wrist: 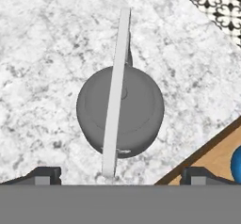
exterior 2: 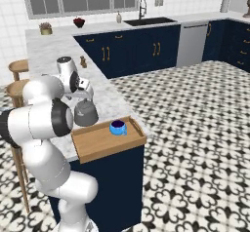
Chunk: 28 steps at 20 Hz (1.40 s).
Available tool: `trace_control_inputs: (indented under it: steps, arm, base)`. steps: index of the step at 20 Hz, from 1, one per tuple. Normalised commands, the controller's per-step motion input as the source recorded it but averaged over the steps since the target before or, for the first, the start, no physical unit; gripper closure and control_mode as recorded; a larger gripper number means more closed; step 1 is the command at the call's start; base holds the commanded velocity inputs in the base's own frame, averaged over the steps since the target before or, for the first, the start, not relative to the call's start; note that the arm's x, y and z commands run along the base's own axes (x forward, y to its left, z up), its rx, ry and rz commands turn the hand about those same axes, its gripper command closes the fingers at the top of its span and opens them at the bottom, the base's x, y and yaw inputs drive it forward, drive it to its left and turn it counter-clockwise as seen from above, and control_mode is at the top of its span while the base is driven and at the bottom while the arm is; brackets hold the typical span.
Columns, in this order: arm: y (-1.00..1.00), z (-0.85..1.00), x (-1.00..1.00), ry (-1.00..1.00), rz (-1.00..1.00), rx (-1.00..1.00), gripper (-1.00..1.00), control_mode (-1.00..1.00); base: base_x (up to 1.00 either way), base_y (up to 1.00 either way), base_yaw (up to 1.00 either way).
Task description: Pick the kettle from the counter and place it on the tray. Then pick the mug from the cabinet and place it on the tray. Then close the cabinet doors.
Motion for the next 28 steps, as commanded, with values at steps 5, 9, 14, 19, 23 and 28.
trace_control_inputs:
  steps: [5, 9, 14, 19, 23, 28]
  arm:
    - [0.00, -0.19, 0.33, 0.00, 0.00, 0.00, -1.00, -1.00]
    - [0.00, -0.27, 0.24, 0.00, 0.00, 0.00, -1.00, -1.00]
    - [0.01, -0.22, 0.16, 0.00, 0.00, 0.00, -1.00, -1.00]
    - [0.00, -0.04, 0.01, 0.00, 0.00, 0.00, 1.00, -1.00]
    - [0.00, 0.00, 0.00, 0.00, 0.00, 0.00, 1.00, -1.00]
    - [0.00, 0.02, -0.11, 0.00, -0.01, 0.00, 1.00, -1.00]
  base:
    - [0.00, 0.00, 0.00]
    - [0.00, 0.00, 0.00]
    - [0.00, 0.00, 0.00]
    - [0.00, 0.00, 0.00]
    - [0.00, 0.00, 0.00]
    - [0.00, 0.00, 0.00]
